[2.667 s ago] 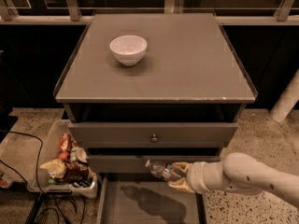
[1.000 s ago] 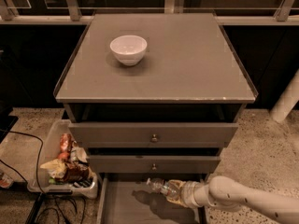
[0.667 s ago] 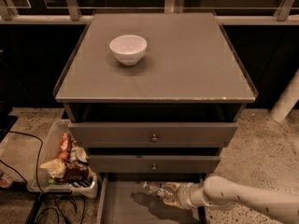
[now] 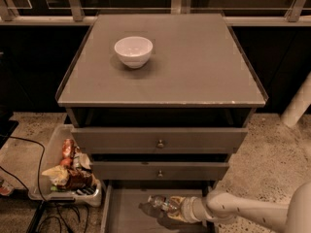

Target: Place water bottle into bottom drawer

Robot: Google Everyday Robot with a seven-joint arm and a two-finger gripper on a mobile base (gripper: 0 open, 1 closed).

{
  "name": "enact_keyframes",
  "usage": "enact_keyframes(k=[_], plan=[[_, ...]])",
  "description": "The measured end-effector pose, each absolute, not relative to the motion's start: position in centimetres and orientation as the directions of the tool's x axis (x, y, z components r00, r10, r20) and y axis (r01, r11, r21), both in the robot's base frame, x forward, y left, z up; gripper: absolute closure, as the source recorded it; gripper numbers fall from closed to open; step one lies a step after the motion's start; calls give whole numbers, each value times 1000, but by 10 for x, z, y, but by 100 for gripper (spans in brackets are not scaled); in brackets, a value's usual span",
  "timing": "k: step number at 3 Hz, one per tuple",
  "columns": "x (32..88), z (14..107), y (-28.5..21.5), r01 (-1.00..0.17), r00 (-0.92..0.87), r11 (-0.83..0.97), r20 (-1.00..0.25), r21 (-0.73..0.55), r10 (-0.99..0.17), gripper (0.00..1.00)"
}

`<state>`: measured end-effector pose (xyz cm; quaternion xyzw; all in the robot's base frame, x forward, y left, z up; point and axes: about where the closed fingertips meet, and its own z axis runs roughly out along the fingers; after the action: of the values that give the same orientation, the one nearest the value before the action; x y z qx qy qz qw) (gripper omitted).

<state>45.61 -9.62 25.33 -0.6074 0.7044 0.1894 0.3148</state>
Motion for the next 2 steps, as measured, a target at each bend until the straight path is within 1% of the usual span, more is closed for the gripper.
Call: enact_keyframes(k=[2], plan=[[471,191,-97,-965,-92,237,-698,-114,-710,100]])
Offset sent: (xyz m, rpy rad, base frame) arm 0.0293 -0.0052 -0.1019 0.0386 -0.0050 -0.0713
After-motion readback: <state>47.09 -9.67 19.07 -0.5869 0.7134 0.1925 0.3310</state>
